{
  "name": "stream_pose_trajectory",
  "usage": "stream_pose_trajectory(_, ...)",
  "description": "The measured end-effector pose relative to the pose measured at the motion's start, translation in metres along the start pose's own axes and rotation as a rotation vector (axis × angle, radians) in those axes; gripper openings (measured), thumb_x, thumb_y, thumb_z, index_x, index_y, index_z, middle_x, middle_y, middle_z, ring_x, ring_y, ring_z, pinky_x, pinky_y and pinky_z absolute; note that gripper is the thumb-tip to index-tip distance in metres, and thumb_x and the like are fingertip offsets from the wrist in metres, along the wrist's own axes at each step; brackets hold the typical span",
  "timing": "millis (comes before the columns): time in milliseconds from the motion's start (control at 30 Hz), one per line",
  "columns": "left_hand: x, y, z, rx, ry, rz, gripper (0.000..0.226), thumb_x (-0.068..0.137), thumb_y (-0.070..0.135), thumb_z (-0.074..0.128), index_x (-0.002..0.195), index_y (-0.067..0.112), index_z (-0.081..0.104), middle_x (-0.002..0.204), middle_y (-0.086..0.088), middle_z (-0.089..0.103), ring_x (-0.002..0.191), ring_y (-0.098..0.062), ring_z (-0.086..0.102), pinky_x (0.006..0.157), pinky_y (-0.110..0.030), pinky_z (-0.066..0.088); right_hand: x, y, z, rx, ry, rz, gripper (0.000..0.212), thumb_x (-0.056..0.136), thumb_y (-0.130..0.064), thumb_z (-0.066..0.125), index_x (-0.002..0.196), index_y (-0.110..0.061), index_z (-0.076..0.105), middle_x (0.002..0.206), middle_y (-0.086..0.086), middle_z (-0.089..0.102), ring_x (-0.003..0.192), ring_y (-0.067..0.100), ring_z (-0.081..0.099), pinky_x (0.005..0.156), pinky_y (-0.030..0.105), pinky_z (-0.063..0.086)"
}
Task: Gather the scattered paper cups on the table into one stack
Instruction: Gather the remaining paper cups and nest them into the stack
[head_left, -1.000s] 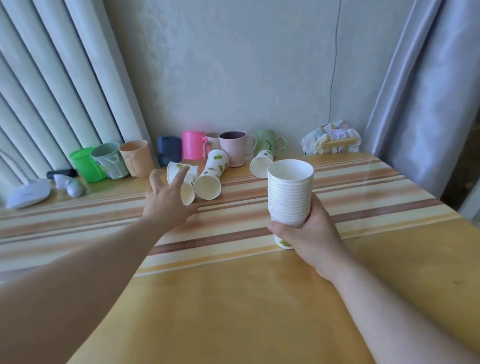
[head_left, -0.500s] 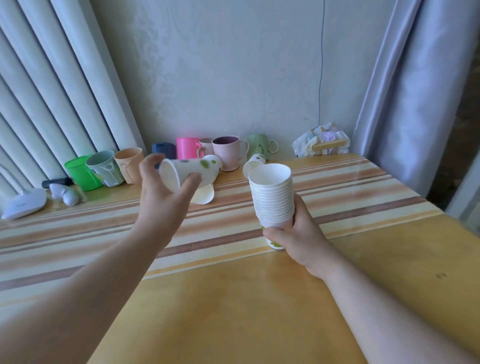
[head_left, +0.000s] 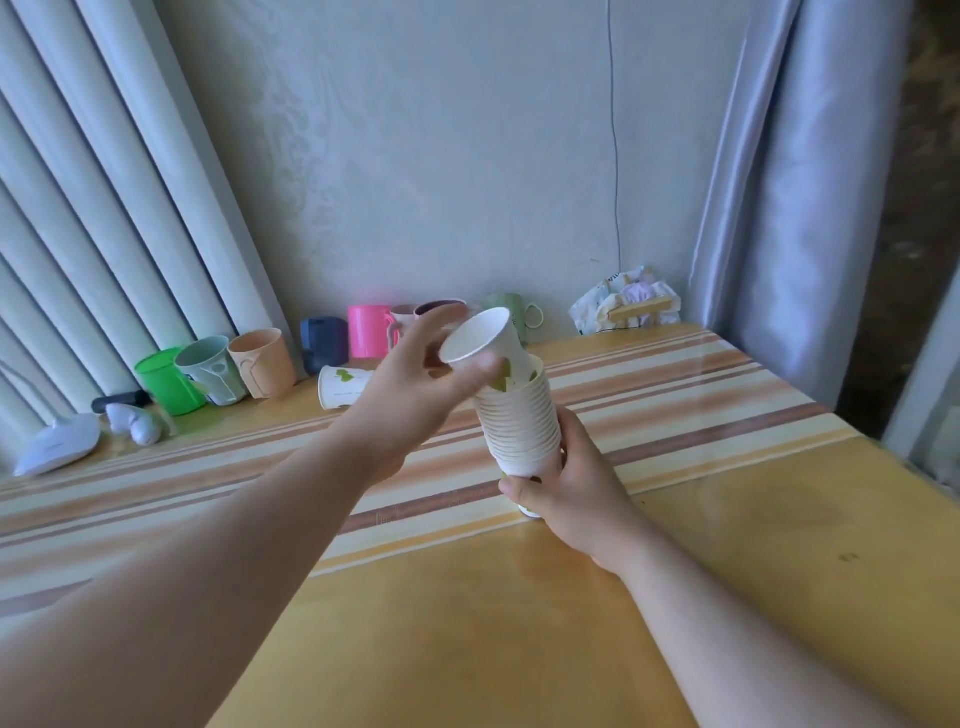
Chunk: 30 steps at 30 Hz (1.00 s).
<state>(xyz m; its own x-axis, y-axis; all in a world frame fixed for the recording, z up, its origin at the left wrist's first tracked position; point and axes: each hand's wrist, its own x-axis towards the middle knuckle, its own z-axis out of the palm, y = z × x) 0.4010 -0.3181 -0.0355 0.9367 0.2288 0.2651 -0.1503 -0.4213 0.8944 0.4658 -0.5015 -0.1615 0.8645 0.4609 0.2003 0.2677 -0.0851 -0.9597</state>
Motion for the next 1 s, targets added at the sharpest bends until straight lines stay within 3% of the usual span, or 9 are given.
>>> stream_pose_trajectory(100, 0.01, -0.019, -0.01, -0.167, 0.18, -0.127, 0.055, 0.096, 0.07, 0.051, 0.142, 0.043, 0.062, 0.139, 0.001, 0.065, 0.127, -0.022, 0.059, 0.097, -0.035, 0.044, 0.002, 0.002, -0.001, 0.026, 0.006, 0.012, 0.075, 0.085, -0.014, 0.089, 0.143, -0.046, 0.053, 0.12, -0.024, 0.074, 0.106, -0.001, 0.072, 0.072, 0.023, 0.064)
stream_pose_trajectory(200, 0.028, -0.065, -0.02, 0.14, 0.389, -0.348, 0.045, 0.096, 0.053, 0.065, 0.14, 0.047, 0.057, 0.146, -0.005, 0.049, 0.125, -0.031, 0.055, 0.101, -0.043, 0.049, 0.005, 0.005, 0.0, 0.039, 0.022, 0.036, 0.074, 0.082, -0.013, 0.089, 0.138, -0.048, 0.055, 0.113, -0.025, 0.075, 0.102, 0.003, 0.073, 0.073, 0.034, 0.069)
stream_pose_trajectory(267, 0.033, -0.095, -0.023, 0.306, 0.385, -0.477, 0.068, 0.083, 0.06, 0.071, 0.145, 0.059, 0.043, 0.153, -0.005, 0.036, 0.134, -0.036, 0.049, 0.112, -0.052, 0.049, 0.006, 0.008, 0.0, 0.044, 0.03, 0.044, 0.072, 0.081, -0.013, 0.088, 0.136, -0.048, 0.056, 0.112, -0.024, 0.076, 0.101, 0.005, 0.074, 0.072, 0.033, 0.068)
stream_pose_trajectory(367, 0.041, -0.126, -0.017, 0.423, 0.373, -0.571, 0.103, 0.073, 0.075, 0.075, 0.16, 0.053, 0.024, 0.161, -0.012, 0.029, 0.148, -0.039, 0.037, 0.123, -0.054, 0.036, 0.006, 0.008, 0.0, 0.036, 0.024, 0.035, 0.071, 0.081, -0.017, 0.089, 0.132, -0.052, 0.055, 0.113, -0.026, 0.075, 0.101, 0.002, 0.074, 0.073, 0.024, 0.063)
stream_pose_trajectory(533, 0.058, -0.137, -0.003, 0.608, 0.444, -0.631, 0.103, 0.074, 0.075, 0.069, 0.159, 0.041, 0.022, 0.154, -0.015, 0.038, 0.145, -0.042, 0.04, 0.12, -0.053, 0.032, 0.008, 0.011, 0.0, 0.056, 0.026, 0.044, 0.077, 0.07, -0.034, 0.088, 0.137, -0.052, 0.054, 0.118, -0.025, 0.075, 0.108, 0.002, 0.073, 0.085, 0.037, 0.066)
stream_pose_trajectory(667, 0.056, -0.14, -0.008, 0.55, 0.521, -0.564, 0.084, 0.085, 0.05, 0.066, 0.159, 0.034, 0.029, 0.148, -0.012, 0.05, 0.138, -0.041, 0.048, 0.117, -0.055, 0.039, 0.008, 0.009, 0.001, 0.064, 0.015, 0.027, 0.082, 0.066, -0.038, 0.088, 0.139, -0.054, 0.053, 0.117, -0.028, 0.074, 0.107, 0.0, 0.073, 0.093, 0.047, 0.067)
stream_pose_trajectory(800, 0.034, -0.129, -0.01, 0.231, 0.583, -0.434, 0.087, 0.082, 0.038, 0.075, 0.157, 0.033, 0.032, 0.147, -0.006, 0.048, 0.132, -0.034, 0.052, 0.111, -0.055, 0.05, 0.008, 0.008, 0.0, 0.048, 0.022, 0.038, 0.092, 0.061, -0.042, 0.092, 0.141, -0.06, 0.05, 0.118, -0.021, 0.074, 0.109, 0.005, 0.073, 0.087, 0.045, 0.069)
stream_pose_trajectory(933, 0.017, -0.084, -0.01, 0.042, 0.667, -0.219, 0.067, 0.081, 0.03, 0.082, 0.135, 0.033, 0.045, 0.138, 0.002, 0.047, 0.123, -0.024, 0.054, 0.107, -0.048, 0.054, 0.008, 0.007, -0.001, 0.045, 0.039, 0.042, 0.093, 0.064, -0.034, 0.098, 0.141, -0.059, 0.052, 0.118, -0.017, 0.076, 0.109, 0.006, 0.074, 0.087, 0.044, 0.069)
stream_pose_trajectory(1000, 0.012, -0.048, -0.01, -0.045, 0.68, -0.089, 0.064, 0.081, 0.03, 0.08, 0.138, 0.032, 0.05, 0.132, 0.005, 0.055, 0.118, -0.018, 0.059, 0.1, -0.039, 0.055, 0.009, 0.008, -0.001, 0.044, 0.035, 0.052, 0.094, 0.065, -0.033, 0.099, 0.144, -0.055, 0.053, 0.12, -0.015, 0.076, 0.112, 0.008, 0.073, 0.088, 0.041, 0.068)
